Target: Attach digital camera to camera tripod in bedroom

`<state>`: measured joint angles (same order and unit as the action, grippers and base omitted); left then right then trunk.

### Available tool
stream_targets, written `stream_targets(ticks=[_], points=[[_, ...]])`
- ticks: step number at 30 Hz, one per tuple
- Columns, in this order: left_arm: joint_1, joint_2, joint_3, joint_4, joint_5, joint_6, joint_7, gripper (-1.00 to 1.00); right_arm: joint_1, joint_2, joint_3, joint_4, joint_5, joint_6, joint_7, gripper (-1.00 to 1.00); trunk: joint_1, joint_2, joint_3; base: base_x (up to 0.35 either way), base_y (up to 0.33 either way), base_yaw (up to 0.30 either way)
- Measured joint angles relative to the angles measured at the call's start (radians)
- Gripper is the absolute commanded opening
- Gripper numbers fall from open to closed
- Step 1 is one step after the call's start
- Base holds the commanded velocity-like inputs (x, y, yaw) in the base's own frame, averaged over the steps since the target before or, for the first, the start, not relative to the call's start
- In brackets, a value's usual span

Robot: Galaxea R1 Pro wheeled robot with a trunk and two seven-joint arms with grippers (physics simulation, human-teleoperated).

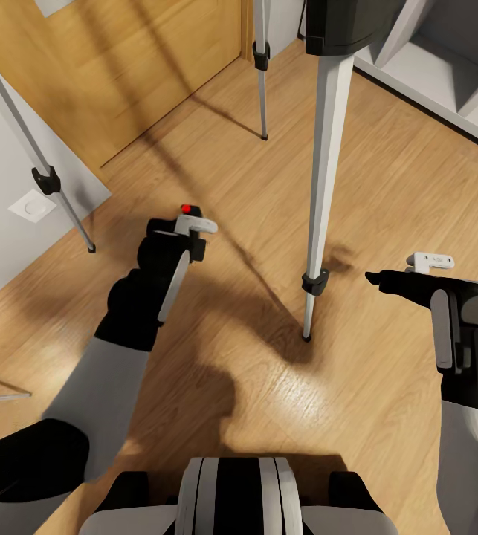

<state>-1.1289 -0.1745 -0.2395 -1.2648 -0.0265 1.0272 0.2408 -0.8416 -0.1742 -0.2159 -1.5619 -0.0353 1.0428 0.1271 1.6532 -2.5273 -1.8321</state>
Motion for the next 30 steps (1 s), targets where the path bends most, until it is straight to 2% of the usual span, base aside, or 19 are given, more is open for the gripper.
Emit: stream_targets(ticks=[2, 3, 6, 7, 14, 16, 20, 26, 30], points=[[0.014, 0.001, -0.029, -0.034, 0.016, 0.011, 0.009, -1.0, -0.001, 0.0, 0.0, 0.0, 0.0, 0.0, 0.0, 1.0, 0.0, 0.0, 0.0, 0.0, 0.0, 0.0], [0.015, 0.001, -0.03, -0.035, 0.013, 0.012, 0.01, -1.0, -0.001, 0.0, 0.0, -0.001, 0.0, 0.0, 0.0, 1.0, 0.0, 0.0, 0.0, 0.0, 0.0, 0.0], [0.042, 0.0, -0.079, -0.077, 0.022, 0.014, 0.035, -1.0, -0.001, 0.001, 0.0, -0.001, 0.0, 0.0, 0.001, 1.0, 0.0, 0.0, 0.0, 0.0, 0.0, 0.0], [0.042, 0.0, -0.079, -0.077, 0.02, 0.015, 0.036, -1.0, -0.001, 0.001, 0.0, -0.001, 0.0, 0.0, 0.001, 1.0, 0.0, 0.0, 0.0, 0.0, 0.0, 0.0], [0.101, 0.0, -0.143, -0.13, 0.034, 0.014, 0.081, -1.0, -0.001, 0.001, 0.001, -0.002, 0.0, 0.0, 0.001, 1.0, 0.0, 0.0, 0.0, 0.0, 0.0, 0.0], [0.11, 0.0, -0.152, -0.138, 0.033, 0.014, 0.086, -1.0, -0.001, 0.002, 0.001, -0.002, 0.001, 0.0, 0.001, 1.0, 0.0, 0.0, 0.0, 0.0, 0.0, 0.0], [0.131, 0.0, -0.17, -0.158, 0.032, 0.015, 0.096, -1.0, -0.001, 0.002, 0.001, -0.002, 0.001, 0.0, 0.001, 1.0, -0.002, 0.001, 0.015, 0.0, 0.0, 0.0], [0.148, 0.0, -0.182, -0.173, 0.071, 0.015, 0.099, -1.0, -0.001, 0.002, 0.001, -0.002, 0.001, 0.0, 0.001, 1.0, -0.005, 0.002, 0.039, 0.0, 0.0, 0.0], [0.151, 0.0, -0.185, -0.179, 0.084, 0.015, 0.099, -1.0, -0.001, 0.002, 0.001, -0.002, 0.001, 0.0, 0.001, 1.0, -0.006, 0.003, 0.054, 0.0, 0.0, 0.0]])
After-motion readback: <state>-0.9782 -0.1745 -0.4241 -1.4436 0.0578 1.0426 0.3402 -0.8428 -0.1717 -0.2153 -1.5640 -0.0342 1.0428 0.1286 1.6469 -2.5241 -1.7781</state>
